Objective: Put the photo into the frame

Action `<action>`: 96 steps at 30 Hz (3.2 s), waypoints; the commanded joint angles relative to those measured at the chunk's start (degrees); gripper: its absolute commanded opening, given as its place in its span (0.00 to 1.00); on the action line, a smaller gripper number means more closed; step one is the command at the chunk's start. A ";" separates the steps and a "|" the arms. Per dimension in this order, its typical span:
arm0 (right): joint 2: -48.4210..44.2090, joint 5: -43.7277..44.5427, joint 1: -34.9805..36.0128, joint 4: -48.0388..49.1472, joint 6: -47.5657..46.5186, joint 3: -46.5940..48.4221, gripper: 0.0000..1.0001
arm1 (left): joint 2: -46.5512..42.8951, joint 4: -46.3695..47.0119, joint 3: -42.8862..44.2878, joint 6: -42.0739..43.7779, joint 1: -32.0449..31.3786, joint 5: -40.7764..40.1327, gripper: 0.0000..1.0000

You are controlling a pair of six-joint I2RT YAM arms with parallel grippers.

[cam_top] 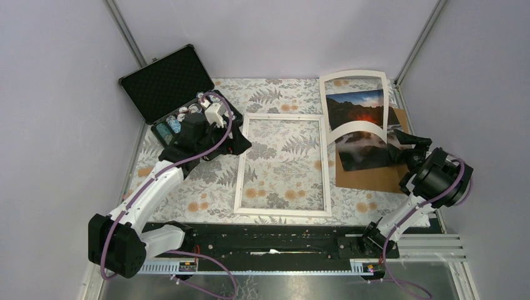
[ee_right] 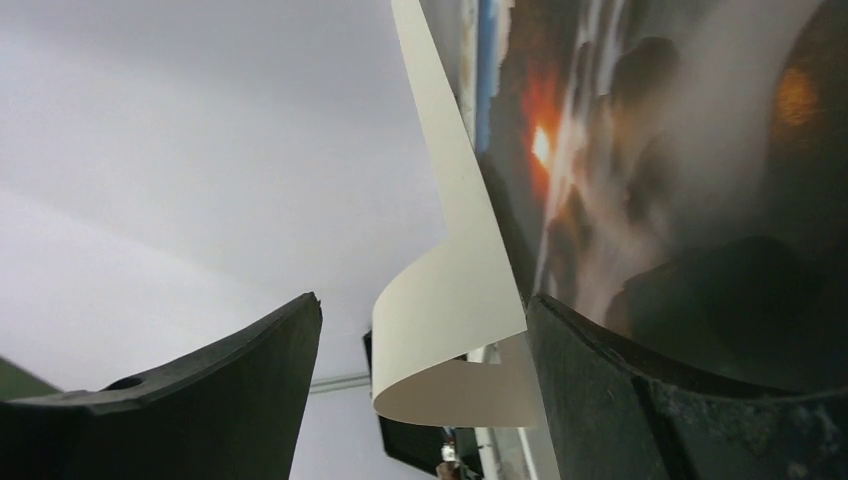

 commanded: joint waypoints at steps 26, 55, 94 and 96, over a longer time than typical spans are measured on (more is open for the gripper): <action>-13.67 15.39 8.28 -49.67 -35.86 13.83 0.85 | -0.95 2.83 -0.34 -0.05 -0.58 1.29 0.89; -3.19 29.38 35.98 -83.66 -51.48 28.91 0.83 | -0.82 3.13 -0.51 -0.28 -0.56 2.09 0.89; -15.89 47.25 1.87 -63.27 -41.24 18.12 0.94 | 0.50 3.84 -0.69 -0.72 -0.67 3.18 0.89; -14.78 45.83 1.45 -62.64 -40.62 17.90 0.95 | 0.36 3.78 -0.69 -0.63 -0.67 3.19 0.89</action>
